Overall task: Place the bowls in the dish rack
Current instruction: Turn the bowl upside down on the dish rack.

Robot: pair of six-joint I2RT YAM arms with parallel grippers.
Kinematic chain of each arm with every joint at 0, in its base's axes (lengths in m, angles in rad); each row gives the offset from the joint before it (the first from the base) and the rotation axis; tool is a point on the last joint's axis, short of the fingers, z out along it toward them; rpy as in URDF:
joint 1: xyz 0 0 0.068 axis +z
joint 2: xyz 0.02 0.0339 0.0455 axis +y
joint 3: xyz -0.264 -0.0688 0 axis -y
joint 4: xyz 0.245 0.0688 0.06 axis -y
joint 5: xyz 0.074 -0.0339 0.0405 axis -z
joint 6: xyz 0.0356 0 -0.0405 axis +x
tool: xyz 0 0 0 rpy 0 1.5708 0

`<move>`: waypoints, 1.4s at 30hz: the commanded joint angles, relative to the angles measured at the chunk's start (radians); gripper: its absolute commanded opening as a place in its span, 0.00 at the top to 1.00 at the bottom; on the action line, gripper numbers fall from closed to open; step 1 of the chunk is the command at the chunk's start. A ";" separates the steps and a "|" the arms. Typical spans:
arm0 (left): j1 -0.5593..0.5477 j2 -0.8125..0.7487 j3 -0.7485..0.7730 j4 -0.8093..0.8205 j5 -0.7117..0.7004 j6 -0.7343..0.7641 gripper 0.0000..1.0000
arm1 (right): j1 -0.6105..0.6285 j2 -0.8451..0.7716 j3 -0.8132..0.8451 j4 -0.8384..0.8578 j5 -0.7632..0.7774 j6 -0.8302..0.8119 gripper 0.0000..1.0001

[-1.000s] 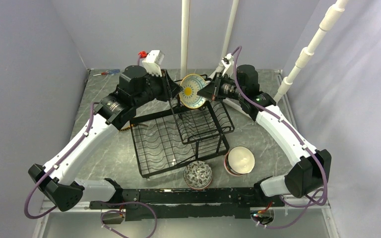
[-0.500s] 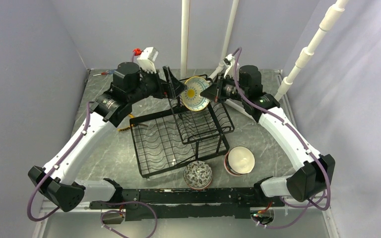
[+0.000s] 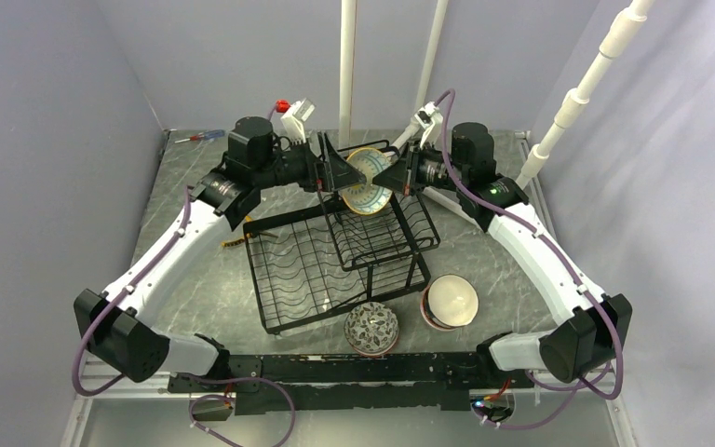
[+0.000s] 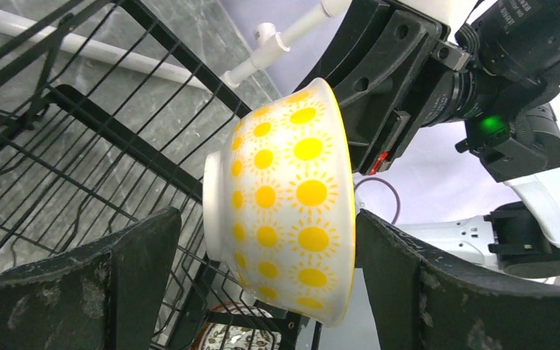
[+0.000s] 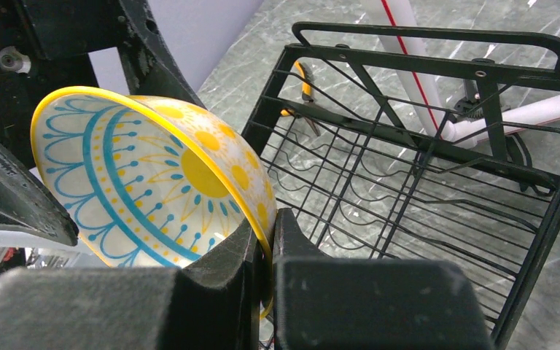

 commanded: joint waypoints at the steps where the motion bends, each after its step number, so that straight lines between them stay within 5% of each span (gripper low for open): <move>1: 0.004 0.010 -0.004 0.087 0.081 -0.044 0.05 | -0.003 -0.039 0.051 0.091 -0.042 0.007 1.00; 5: 0.004 0.034 0.008 0.055 0.076 -0.040 0.06 | -0.003 -0.029 0.062 0.074 -0.041 0.008 1.00; 10: 0.004 0.046 0.025 0.001 0.055 -0.024 0.18 | -0.003 -0.019 0.068 0.050 -0.033 0.001 1.00; 16: 0.005 0.042 0.033 -0.029 0.023 -0.012 0.55 | -0.002 -0.016 0.070 0.034 -0.021 -0.010 1.00; 21: 0.004 0.033 0.031 -0.034 -0.002 -0.010 0.80 | -0.006 -0.010 0.070 0.027 -0.023 -0.004 0.75; 25: 0.004 0.026 0.032 -0.039 -0.012 -0.008 0.82 | -0.051 0.015 0.047 0.091 -0.137 0.077 0.45; 32: 0.004 0.005 0.013 -0.009 -0.017 -0.007 0.83 | -0.125 0.013 -0.085 0.354 -0.352 0.254 0.15; 36: 0.004 -0.011 -0.004 0.036 0.006 -0.013 0.84 | -0.127 -0.011 -0.115 0.390 -0.375 0.249 0.05; 42: 0.004 -0.050 -0.051 0.163 0.075 -0.032 0.85 | -0.130 -0.007 -0.153 0.433 -0.419 0.261 0.02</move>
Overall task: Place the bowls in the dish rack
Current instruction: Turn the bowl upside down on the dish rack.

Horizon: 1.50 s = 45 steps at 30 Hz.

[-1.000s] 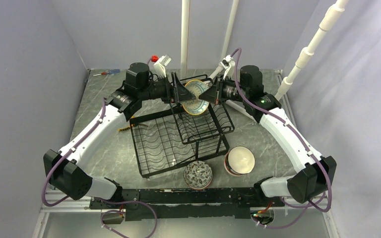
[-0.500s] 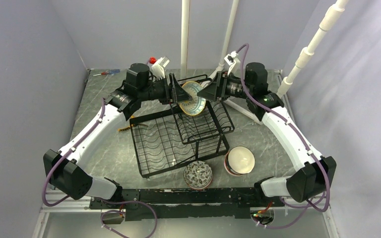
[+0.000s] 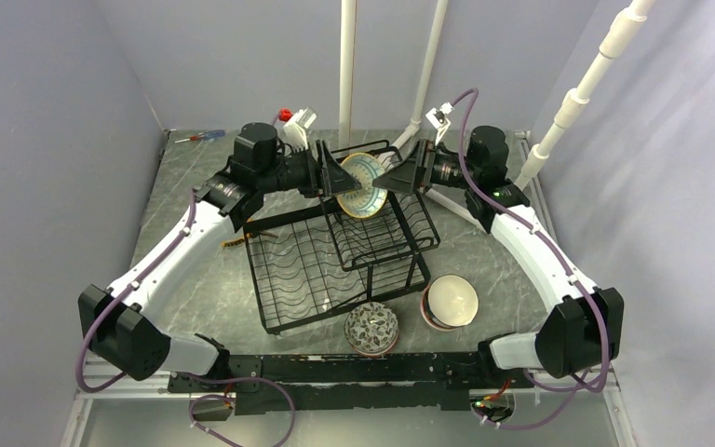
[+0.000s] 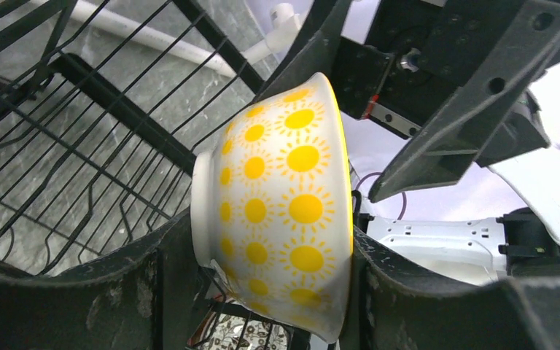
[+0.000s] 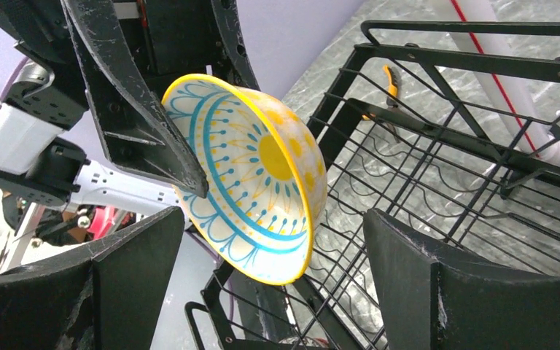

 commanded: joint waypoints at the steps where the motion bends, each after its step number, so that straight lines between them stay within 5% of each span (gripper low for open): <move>1: 0.001 -0.079 -0.019 0.189 0.084 -0.015 0.85 | -0.001 -0.022 -0.028 0.140 -0.078 0.044 0.02; 10: 0.001 -0.108 -0.068 0.354 0.175 -0.063 0.83 | 0.030 0.011 -0.112 0.475 -0.167 0.284 0.06; 25: 0.001 -0.103 -0.078 0.366 0.174 -0.074 0.84 | 0.071 0.288 -0.163 1.665 -0.144 1.161 0.28; 32: 0.001 -0.106 -0.078 0.350 0.158 -0.064 0.84 | 0.096 0.262 -0.157 1.531 -0.180 1.057 0.26; 40: 0.001 -0.108 -0.073 0.343 0.148 -0.057 0.85 | 0.098 0.007 -0.164 0.760 -0.105 0.450 0.15; 45: 0.001 -0.110 -0.081 0.368 0.154 -0.065 0.85 | 0.098 -0.018 -0.185 0.817 -0.125 0.497 0.17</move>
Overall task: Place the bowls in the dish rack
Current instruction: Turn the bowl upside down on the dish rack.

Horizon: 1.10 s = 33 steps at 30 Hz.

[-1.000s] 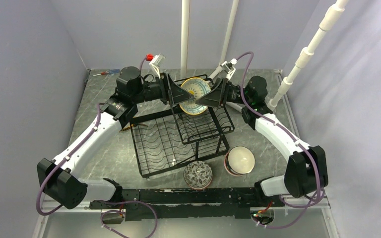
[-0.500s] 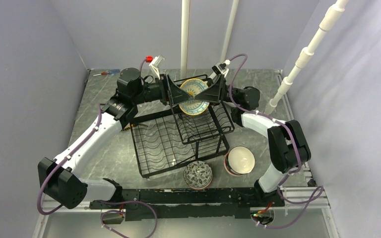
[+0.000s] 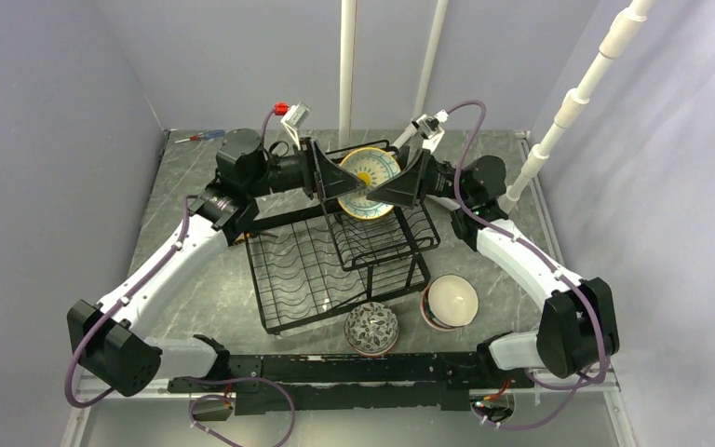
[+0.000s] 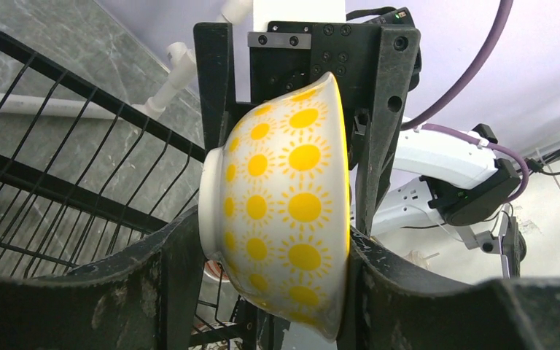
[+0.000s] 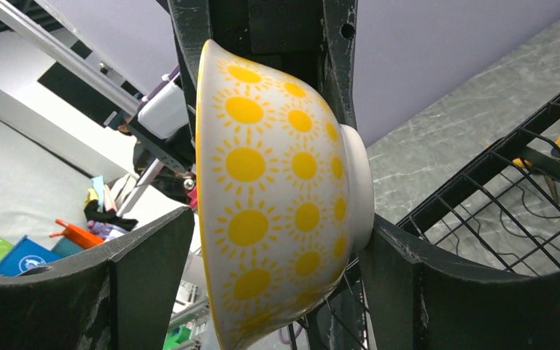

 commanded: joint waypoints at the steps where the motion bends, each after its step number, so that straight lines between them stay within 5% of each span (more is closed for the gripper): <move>1: 0.010 -0.022 0.020 0.040 -0.007 0.003 0.85 | 0.001 -0.034 0.000 0.068 0.009 -0.027 0.17; 6: 0.010 -0.022 0.016 0.052 0.002 -0.004 0.85 | 0.000 0.005 -0.038 0.379 -0.009 0.185 0.18; 11: 0.010 -0.016 0.016 0.058 0.015 -0.011 0.84 | 0.000 0.029 -0.024 0.417 -0.010 0.209 0.25; 14: 0.010 -0.017 0.018 0.047 0.010 -0.004 0.82 | 0.000 0.018 -0.020 0.364 0.001 0.165 0.38; 21: 0.010 -0.014 0.011 0.042 -0.006 0.001 0.77 | -0.001 -0.013 -0.018 0.188 0.018 0.030 0.97; 23: 0.010 -0.011 0.009 0.039 -0.010 0.002 0.74 | -0.002 -0.027 -0.016 0.116 0.030 -0.021 1.00; 28: 0.010 -0.005 0.023 -0.024 -0.057 0.034 0.51 | -0.008 -0.091 0.032 -0.285 0.116 -0.297 1.00; 30: 0.012 -0.009 0.025 -0.052 -0.098 0.046 0.31 | -0.010 -0.117 0.066 -0.468 0.175 -0.421 1.00; 33: 0.022 -0.010 0.025 -0.097 -0.134 0.048 0.15 | -0.015 -0.141 0.110 -0.674 0.264 -0.546 1.00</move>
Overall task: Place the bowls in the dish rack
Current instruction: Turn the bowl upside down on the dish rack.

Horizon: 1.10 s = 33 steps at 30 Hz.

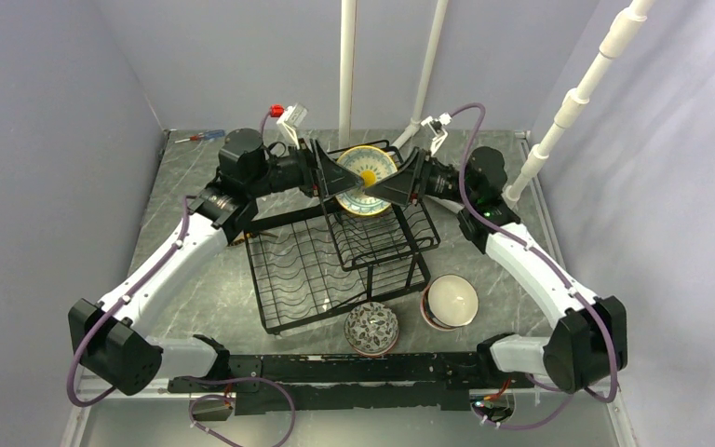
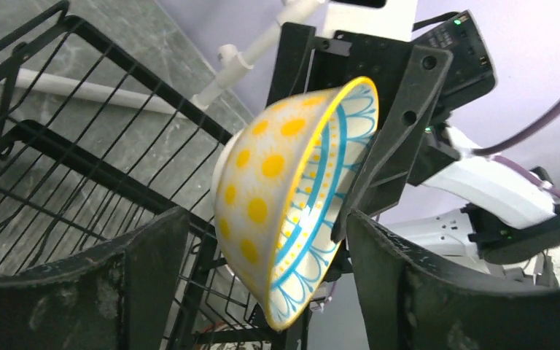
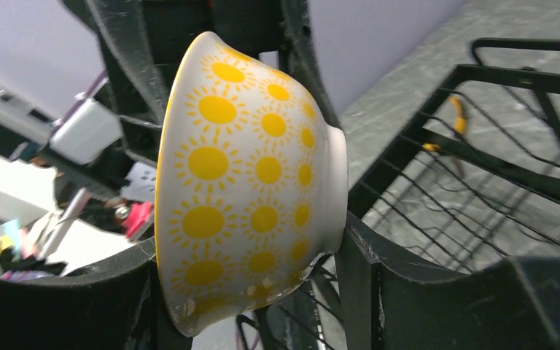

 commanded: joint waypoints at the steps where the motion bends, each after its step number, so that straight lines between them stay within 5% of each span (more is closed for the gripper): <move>1: 0.015 -0.014 0.025 -0.039 -0.056 0.018 0.13 | -0.014 -0.062 0.108 -0.375 0.173 -0.290 1.00; 16: 0.121 -0.070 0.031 -0.199 -0.180 0.074 0.06 | -0.006 -0.037 0.351 -0.939 0.561 -0.607 1.00; 33: 0.150 -0.171 -0.004 -0.461 -0.528 0.183 0.05 | 0.225 0.127 0.603 -1.185 1.031 -0.722 1.00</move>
